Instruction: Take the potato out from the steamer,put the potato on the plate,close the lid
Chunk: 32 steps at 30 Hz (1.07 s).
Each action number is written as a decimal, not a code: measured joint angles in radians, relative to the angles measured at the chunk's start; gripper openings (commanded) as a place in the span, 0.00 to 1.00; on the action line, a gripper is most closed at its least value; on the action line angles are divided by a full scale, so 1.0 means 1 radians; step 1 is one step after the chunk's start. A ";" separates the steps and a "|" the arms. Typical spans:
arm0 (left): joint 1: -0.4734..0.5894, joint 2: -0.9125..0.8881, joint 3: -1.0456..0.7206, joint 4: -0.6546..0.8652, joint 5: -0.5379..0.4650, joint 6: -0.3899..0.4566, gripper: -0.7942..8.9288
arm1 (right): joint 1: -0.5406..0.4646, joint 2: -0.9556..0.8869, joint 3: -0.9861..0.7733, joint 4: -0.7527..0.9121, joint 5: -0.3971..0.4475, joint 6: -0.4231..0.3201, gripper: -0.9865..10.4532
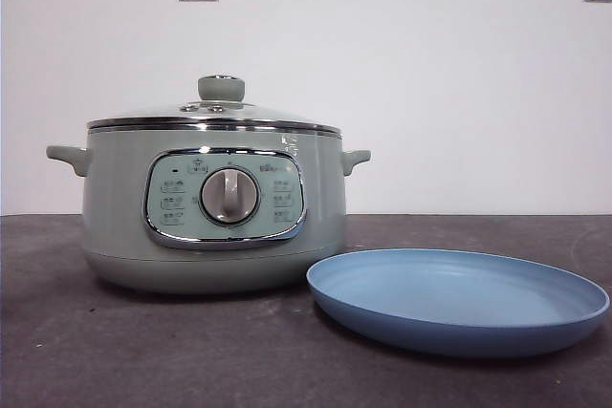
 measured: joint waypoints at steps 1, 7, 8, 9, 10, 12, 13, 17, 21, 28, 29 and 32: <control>0.000 0.019 0.024 -0.021 0.017 0.016 0.07 | 0.000 0.033 0.041 -0.043 -0.027 -0.026 0.08; 0.000 0.143 0.150 -0.146 0.184 0.162 0.07 | 0.013 0.255 0.324 -0.332 -0.126 -0.238 0.08; 0.000 0.160 0.169 -0.166 0.201 0.185 0.07 | 0.019 0.288 0.365 -0.381 -0.127 -0.275 0.08; 0.000 0.175 0.185 -0.184 0.216 0.207 0.07 | 0.028 0.317 0.404 -0.429 -0.127 -0.312 0.08; 0.000 0.189 0.203 -0.206 0.225 0.229 0.07 | 0.037 0.342 0.436 -0.475 -0.127 -0.346 0.08; -0.005 0.214 0.240 -0.260 0.231 0.271 0.07 | 0.060 0.377 0.482 -0.544 -0.127 -0.399 0.08; -0.008 0.223 0.253 -0.278 0.233 0.286 0.07 | 0.073 0.389 0.496 -0.564 -0.127 -0.418 0.08; -0.034 0.261 0.323 -0.375 0.233 0.365 0.07 | 0.140 0.404 0.507 -0.603 -0.127 -0.466 0.08; -0.049 0.275 0.359 -0.409 0.232 0.406 0.08 | 0.185 0.408 0.507 -0.611 -0.126 -0.486 0.09; -0.050 0.278 0.364 -0.411 0.231 0.416 0.68 | 0.190 0.409 0.507 -0.604 -0.126 -0.492 0.47; -0.050 0.278 0.364 -0.411 0.232 0.416 0.77 | 0.190 0.409 0.507 -0.604 -0.126 -0.491 0.57; -0.050 0.279 0.364 -0.410 0.232 0.416 0.80 | 0.190 0.409 0.507 -0.603 -0.126 -0.477 0.66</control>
